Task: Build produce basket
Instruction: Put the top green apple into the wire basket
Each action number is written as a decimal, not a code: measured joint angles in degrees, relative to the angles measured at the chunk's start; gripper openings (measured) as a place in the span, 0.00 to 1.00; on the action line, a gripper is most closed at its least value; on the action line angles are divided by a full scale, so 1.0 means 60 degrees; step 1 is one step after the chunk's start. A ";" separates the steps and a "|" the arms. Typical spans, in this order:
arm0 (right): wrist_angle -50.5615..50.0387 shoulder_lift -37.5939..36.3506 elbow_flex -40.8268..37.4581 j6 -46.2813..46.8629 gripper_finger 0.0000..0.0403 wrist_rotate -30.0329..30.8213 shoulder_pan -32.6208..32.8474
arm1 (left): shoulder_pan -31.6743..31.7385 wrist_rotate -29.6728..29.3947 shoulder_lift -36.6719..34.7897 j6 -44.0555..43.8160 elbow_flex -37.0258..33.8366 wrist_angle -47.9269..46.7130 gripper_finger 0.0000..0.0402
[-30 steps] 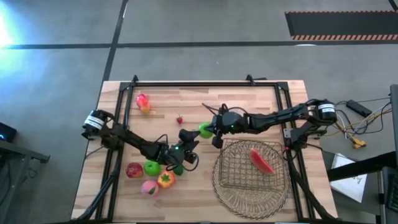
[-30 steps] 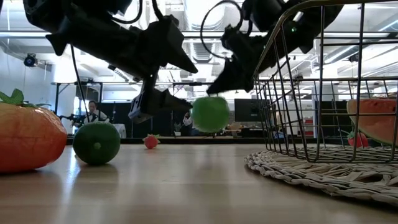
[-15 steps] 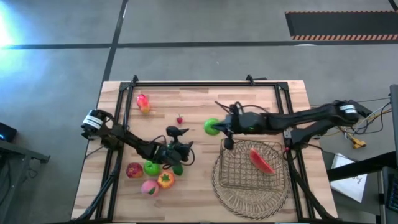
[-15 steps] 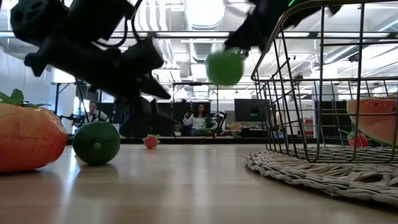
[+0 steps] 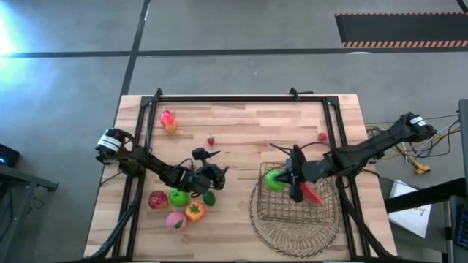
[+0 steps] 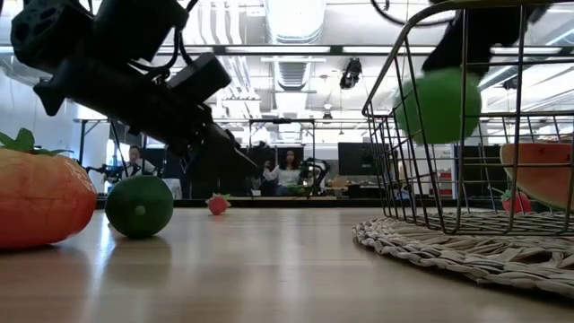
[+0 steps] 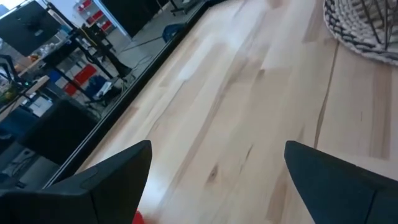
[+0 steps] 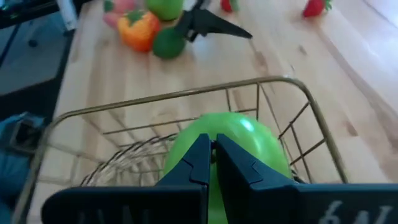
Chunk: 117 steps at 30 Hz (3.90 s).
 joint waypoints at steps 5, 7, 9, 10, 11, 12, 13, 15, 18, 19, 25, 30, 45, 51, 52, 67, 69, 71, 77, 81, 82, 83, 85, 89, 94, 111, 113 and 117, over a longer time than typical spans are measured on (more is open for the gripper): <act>0.1102 0.0684 -0.0642 0.0216 0.02 0.0067 0.0000 | 0.0002 0.0098 0.0004 0.0062 0.0000 0.0076 0.87; 0.1415 0.0972 -0.0698 0.0176 0.02 0.0122 -0.0003 | 0.0000 0.0126 0.0013 0.0063 0.0000 0.0081 0.87; 0.1639 0.1242 -0.0703 0.0113 0.02 0.0197 -0.0004 | 0.0000 0.0140 0.0018 0.0059 0.0000 0.0078 0.87; 0.1690 0.1371 -0.0703 0.0065 0.02 0.0251 -0.0004 | 0.0000 0.0150 0.0018 0.0052 0.0000 0.0087 0.87; 0.1753 0.1498 -0.0703 0.0020 0.02 0.0295 -0.0004 | 0.0000 0.0157 0.0018 0.0040 0.0000 0.0095 0.87; 0.1834 0.1614 -0.0703 0.0013 0.02 0.0323 -0.0004 | 0.0000 0.0157 0.0018 0.0037 0.0000 0.0092 0.87; 0.1924 0.1725 -0.0699 0.0005 0.02 0.0326 -0.0011 | 0.0000 0.0160 0.0018 0.0023 0.0000 0.0092 0.87; 0.2010 0.1876 -0.0696 -0.0001 0.02 0.0248 -0.0011 | 0.0000 0.0160 0.0018 0.0015 0.0000 0.0102 0.87; 0.1920 0.1957 -0.0742 0.0119 0.02 -0.0033 0.0000 | 0.0000 0.0160 0.0018 0.0012 0.0000 0.0121 0.87; 0.1881 0.1955 -0.0756 0.0178 0.02 -0.0081 0.0000 | 0.0000 0.0160 0.0018 0.0012 0.0000 0.0136 0.87; 0.1933 0.1804 -0.0747 0.0091 0.02 -0.0079 0.0004 | 0.0000 0.0160 0.0018 0.0040 0.0007 0.0157 0.87; 0.1934 0.1737 -0.0709 -0.0232 0.02 -0.0071 0.0004 | 0.0000 0.0162 0.0018 0.0077 0.0007 0.0154 0.87; 0.0361 0.1687 0.0428 -0.0837 0.02 0.0022 0.0268 | -0.0008 0.0160 0.0018 0.0089 0.0007 0.0153 0.87; 0.0364 0.1684 0.1061 -0.1473 0.02 0.0330 0.0819 | -0.0008 0.0142 0.0018 0.0088 0.0007 0.0150 0.87; 0.0435 0.1709 0.1064 -0.1462 0.02 0.0333 0.0906 | -0.0008 0.0123 0.0018 0.0088 0.0007 0.0153 0.87; 0.1118 0.3858 0.0922 -0.0388 0.02 0.2110 0.1344 | 0.0000 0.0117 0.0018 0.0070 0.0033 0.0154 0.87; 0.1103 0.3962 0.0951 -0.0377 0.02 0.2400 0.1337 | 0.0000 0.0115 0.0018 0.0066 0.0033 0.0157 0.87; 0.1103 0.3975 0.0958 -0.0371 0.02 0.2450 0.1337 | 0.0000 0.0116 0.0018 0.0063 0.0033 0.0157 0.87; 0.1049 0.3772 0.0955 -0.0395 0.02 0.3107 0.1359 | 0.0000 0.0117 0.0018 0.0055 0.0039 0.0156 0.87; 0.1007 0.3749 0.0955 -0.0468 0.02 0.3698 0.1359 | 0.0000 0.0118 0.0020 0.0056 0.0105 0.0165 0.87; 0.0992 0.3753 0.0955 -0.0465 0.02 0.3830 0.1359 | 0.0000 0.0117 0.0022 0.0055 0.0106 0.0155 0.87; 0.0984 0.3769 0.0955 -0.0465 0.02 0.3914 0.1359 | 0.0000 0.0117 0.0022 0.0057 0.0106 0.0156 0.87; 0.1009 0.3865 0.0955 -0.0429 0.02 0.4077 0.1359 | 0.0000 0.0117 0.0022 0.0055 0.0102 0.0159 0.87; 0.1001 0.4062 0.0955 -0.0194 0.04 0.4092 0.1333 | 0.0000 0.0117 0.0022 0.0055 0.0102 0.0157 0.87; 0.0950 0.4131 0.0955 -0.0043 0.13 0.4143 0.1333 | 0.0000 0.0118 0.0022 0.0059 0.0117 0.0155 0.87; -0.1316 0.2532 0.1643 -0.0042 0.33 0.3981 0.1810 | -0.0008 0.0120 0.0022 0.0063 0.0131 0.0157 0.87; -0.1439 0.2324 0.1647 -0.0041 0.31 0.3492 0.1987 | -0.0008 0.0120 0.0022 0.0062 0.0131 0.0154 0.87; -0.1787 0.2110 0.1647 0.0531 0.27 0.1869 0.2223 | -0.0008 0.0120 0.0022 0.0062 0.0131 0.0154 0.87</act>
